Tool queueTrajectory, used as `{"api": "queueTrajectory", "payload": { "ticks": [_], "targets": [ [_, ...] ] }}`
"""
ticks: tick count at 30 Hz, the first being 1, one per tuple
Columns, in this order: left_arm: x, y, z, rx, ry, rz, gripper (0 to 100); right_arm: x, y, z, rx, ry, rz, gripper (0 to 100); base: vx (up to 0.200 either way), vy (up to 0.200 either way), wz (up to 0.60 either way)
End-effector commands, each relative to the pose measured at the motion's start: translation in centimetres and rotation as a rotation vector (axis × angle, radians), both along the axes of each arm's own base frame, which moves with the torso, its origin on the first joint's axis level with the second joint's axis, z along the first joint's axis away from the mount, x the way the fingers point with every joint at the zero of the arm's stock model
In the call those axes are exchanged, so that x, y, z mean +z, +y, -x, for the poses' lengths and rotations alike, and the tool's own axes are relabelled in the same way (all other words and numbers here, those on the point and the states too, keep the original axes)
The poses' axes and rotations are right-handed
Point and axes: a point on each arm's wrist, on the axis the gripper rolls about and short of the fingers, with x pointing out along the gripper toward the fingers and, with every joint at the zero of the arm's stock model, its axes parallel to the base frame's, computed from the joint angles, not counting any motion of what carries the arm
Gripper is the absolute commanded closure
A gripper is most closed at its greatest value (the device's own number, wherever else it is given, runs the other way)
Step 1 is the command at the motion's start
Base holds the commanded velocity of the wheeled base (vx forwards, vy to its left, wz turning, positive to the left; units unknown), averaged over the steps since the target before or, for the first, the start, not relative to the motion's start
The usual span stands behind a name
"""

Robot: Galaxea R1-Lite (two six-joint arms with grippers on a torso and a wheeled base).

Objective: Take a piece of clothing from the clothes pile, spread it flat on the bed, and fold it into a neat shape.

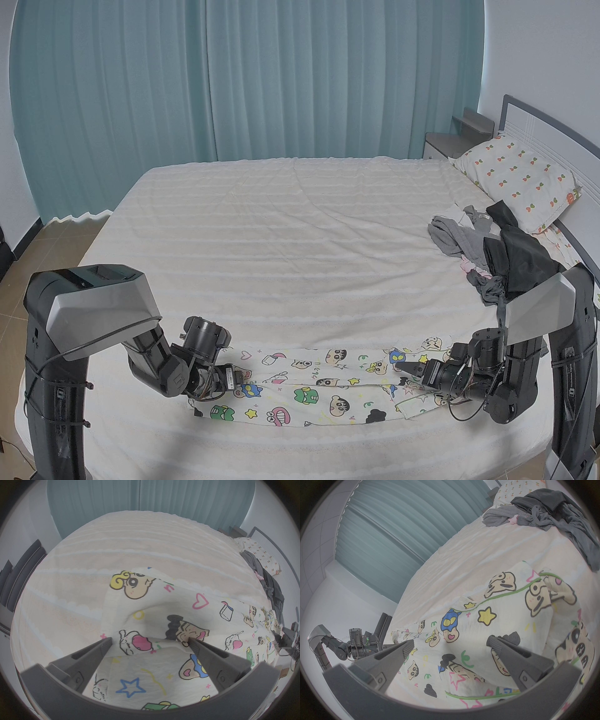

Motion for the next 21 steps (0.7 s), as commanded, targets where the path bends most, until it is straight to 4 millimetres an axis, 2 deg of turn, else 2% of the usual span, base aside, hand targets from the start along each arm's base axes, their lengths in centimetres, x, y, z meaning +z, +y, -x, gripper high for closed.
{"api": "queueTrajectory", "payload": {
  "ticks": [1,5,7,8,10,11,16,21],
  "targets": [
    [2.2,1.4,-0.1,0.04,-0.04,0.026,0,-0.1,-0.1,0.1,-0.002,0.004,0.001,0,0.0,0.0,0.0],
    [4.6,3.6,0.5,0.057,-0.054,0.099,0,0.0,-0.3,0.3,-0.005,0.005,0.004,0,0.0,0.0,0.0],
    [5.0,4.0,0.6,0.062,-0.057,0.112,0,0.1,-0.3,0.3,-0.005,0.001,0.003,0,0.0,0.0,0.0],
    [5.8,4.9,0.8,0.068,-0.062,0.141,0,0.6,-0.3,0.5,-0.007,-0.003,0.003,0,0.0,0.0,0.0],
    [6.1,5.4,0.9,0.066,-0.063,0.167,0,1.4,-0.3,0.6,-0.006,-0.021,-0.003,0,0.0,0.0,0.0],
    [6.1,5.4,0.9,0.066,-0.063,0.167,0,1.4,-0.3,0.6,-0.006,-0.021,-0.003,0,0.0,0.0,0.0],
    [5.3,5.5,1.1,0.023,-0.016,0.225,0,4.8,-0.9,0.9,-0.025,-0.11,-0.03,0,0.0,0.0,0.0],
    [3.4,5.2,0.3,-0.03,0.019,0.202,0,8.1,-1.6,0.7,-0.051,-0.224,-0.053,0,0.0,0.0,0.0]
  ]
}}
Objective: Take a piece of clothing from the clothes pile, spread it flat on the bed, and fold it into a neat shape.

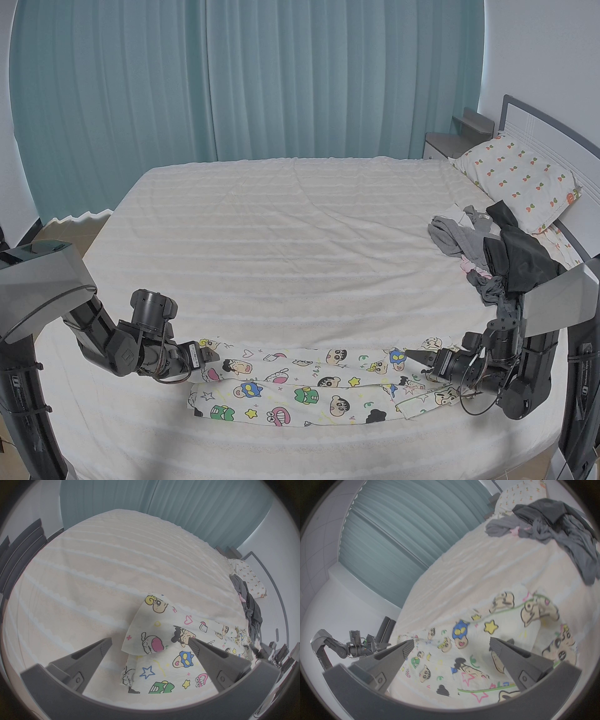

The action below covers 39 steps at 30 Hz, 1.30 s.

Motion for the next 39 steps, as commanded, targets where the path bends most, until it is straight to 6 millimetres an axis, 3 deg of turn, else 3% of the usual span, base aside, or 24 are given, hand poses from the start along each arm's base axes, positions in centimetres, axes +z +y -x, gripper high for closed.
{"api": "queueTrajectory", "payload": {
  "ticks": [1,4,5,7,8,15,21,28,37,38,39],
  "targets": [
    [-2.1,-0.1,-0.6,-0.052,0.036,-0.035,0,4.4,-0.6,0.1,-0.02,-0.151,-0.028,0,0.0,0.0,0.0],
    [-2.9,-0.1,-0.7,-0.073,0.05,-0.053,0,5.3,-0.6,1.0,-0.018,-0.161,-0.034,0,0.0,0.0,0.0],
    [-3.5,-0.2,-0.7,-0.087,0.062,-0.061,0,5.8,-1.0,2.3,-0.036,-0.146,-0.029,0,0.0,0.0,0.0],
    [-3.5,-0.2,-0.7,-0.087,0.062,-0.061,0,5.8,-1.0,2.3,-0.036,-0.146,-0.029,0,0.0,0.0,0.0],
    [-3.9,-0.4,-1.1,-0.09,0.056,-0.067,0,6.6,-1.5,4.3,-0.093,-0.116,-0.049,0,0.0,0.0,0.0],
    [-4.3,-1.2,-1.8,-0.082,0.039,-0.096,0,8.9,-2.6,8.0,-0.23,-0.091,-0.181,0,0.0,0.0,0.0],
    [-4.9,-2.5,-1.6,-0.095,0.03,-0.15,0,10.1,-2.6,8.4,-0.241,-0.139,-0.21,0,0.0,0.0,0.0],
    [-5.2,-3.7,-1.8,-0.111,0.012,-0.17,0,9.9,-2.5,8.4,-0.233,-0.131,-0.207,0,0.0,0.0,0.0],
    [-6.0,-4.2,-2.6,-0.124,0.012,-0.232,0,10.9,-2.6,8.8,-0.232,-0.182,-0.218,0,0.0,0.0,0.0],
    [-6.0,-4.2,-2.5,-0.126,0.017,-0.233,100,10.9,-2.6,8.7,-0.235,-0.181,-0.217,0,0.0,0.0,0.0],
    [-6.0,-4.2,-2.5,-0.126,0.02,-0.233,100,10.9,-2.6,8.7,-0.235,-0.181,-0.217,0,0.0,0.0,0.0]
  ]
}}
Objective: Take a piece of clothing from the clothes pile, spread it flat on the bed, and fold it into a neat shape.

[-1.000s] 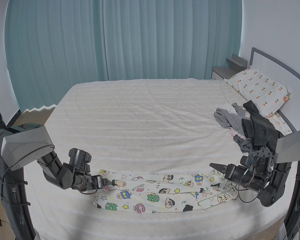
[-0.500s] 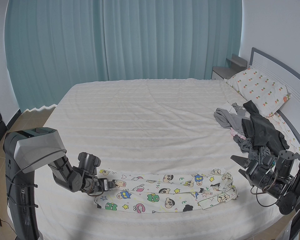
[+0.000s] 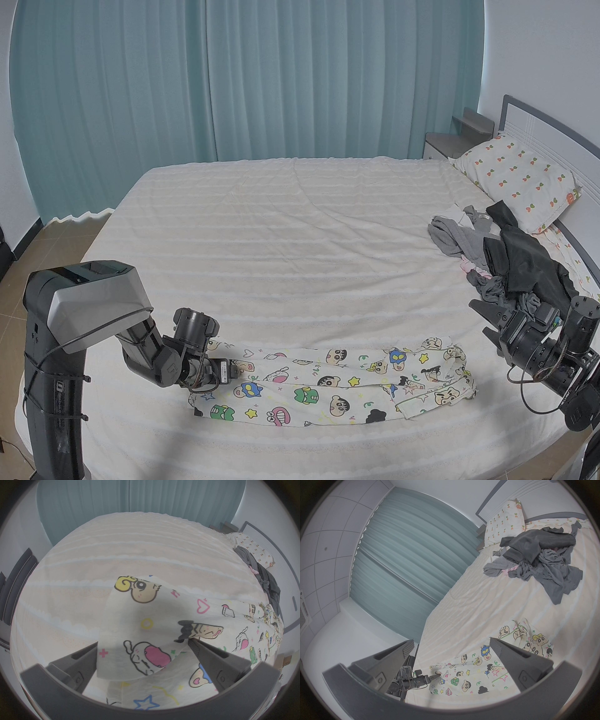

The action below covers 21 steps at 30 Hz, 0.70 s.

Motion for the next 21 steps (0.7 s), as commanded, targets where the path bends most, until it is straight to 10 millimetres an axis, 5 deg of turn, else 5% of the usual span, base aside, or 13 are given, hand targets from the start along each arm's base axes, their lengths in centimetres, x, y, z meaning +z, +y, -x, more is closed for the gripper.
{"api": "queueTrajectory", "payload": {
  "ticks": [1,21],
  "targets": [
    [-0.4,-0.1,0.1,-0.005,0.017,-0.007,100,0.2,-0.1,0.5,-0.002,-0.008,-0.002,0,0.0,0.0,0.0],
    [1.4,0.9,1.3,-0.01,0.026,0.041,100,0.1,-0.2,0.4,-0.009,-0.004,-0.001,0,0.0,0.0,0.0]
  ]
}}
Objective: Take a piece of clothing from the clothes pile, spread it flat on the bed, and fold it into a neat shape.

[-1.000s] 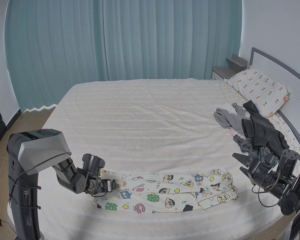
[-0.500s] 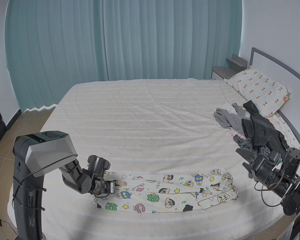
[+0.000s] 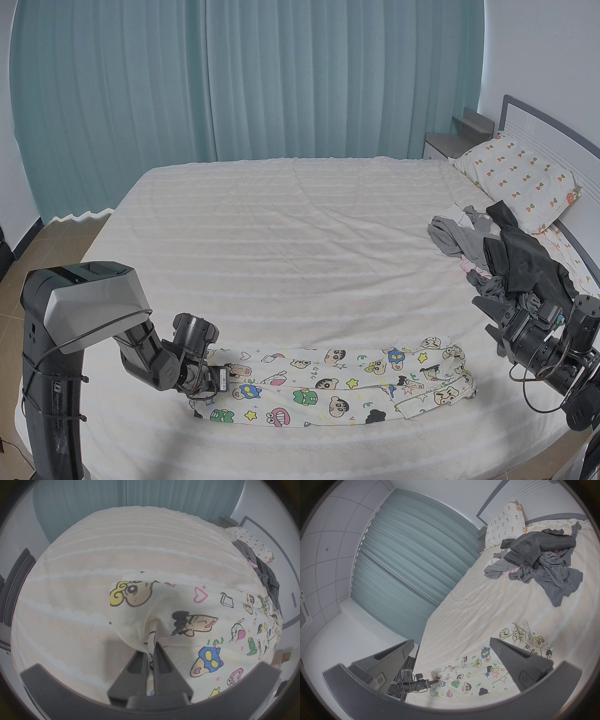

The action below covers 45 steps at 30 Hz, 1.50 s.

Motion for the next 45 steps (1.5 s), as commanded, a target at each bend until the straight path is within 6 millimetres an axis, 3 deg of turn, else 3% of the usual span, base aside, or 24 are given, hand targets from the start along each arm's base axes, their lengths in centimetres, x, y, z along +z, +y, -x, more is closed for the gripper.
{"api": "queueTrajectory", "payload": {
  "ticks": [1,15,24,30,32,34,35,36,40,45],
  "targets": [
    [1.3,0.7,0.1,0.013,-0.022,0.028,100,-0.2,-0.1,0.3,-0.001,0.008,0.001,0,0.0,0.0,0.0],
    [2.8,5.9,-0.6,0.132,-0.042,0.081,100,-0.2,-0.1,0.3,-0.002,0.011,0.002,0,0.0,0.0,0.0],
    [5.1,10.8,-0.2,0.228,-0.081,0.162,100,-0.2,-0.1,0.3,-0.002,0.011,0.002,0,0.0,0.0,0.0],
    [6.8,16.0,0.4,0.335,-0.141,0.202,100,-0.2,-0.1,0.3,-0.004,0.011,0.002,0,0.0,0.0,0.0],
    [7.0,16.7,0.6,0.347,-0.148,0.204,100,-0.2,-0.1,0.3,-0.004,0.011,0.002,0,0.0,0.0,0.0],
    [7.5,19.2,1.2,0.39,-0.165,0.212,100,-0.2,-0.2,0.3,-0.008,0.011,0.002,0,0.0,0.0,0.0],
    [7.5,19.2,1.2,0.39,-0.165,0.212,100,-0.2,-0.2,0.3,-0.008,0.011,0.002,0,0.0,0.0,0.0],
    [7.9,21.0,1.7,0.425,-0.174,0.225,100,-0.2,-0.2,0.3,-0.01,0.011,0.002,0,0.0,0.0,0.0],
    [9.0,24.3,2.1,0.496,-0.198,0.25,100,-0.2,-0.2,0.3,-0.01,0.011,0.002,0,0.0,0.0,0.0],
    [10.6,26.6,2.6,0.553,-0.22,0.239,100,-0.2,-0.2,0.3,-0.01,0.012,0.0,0,0.0,0.0,0.0]
  ]
}}
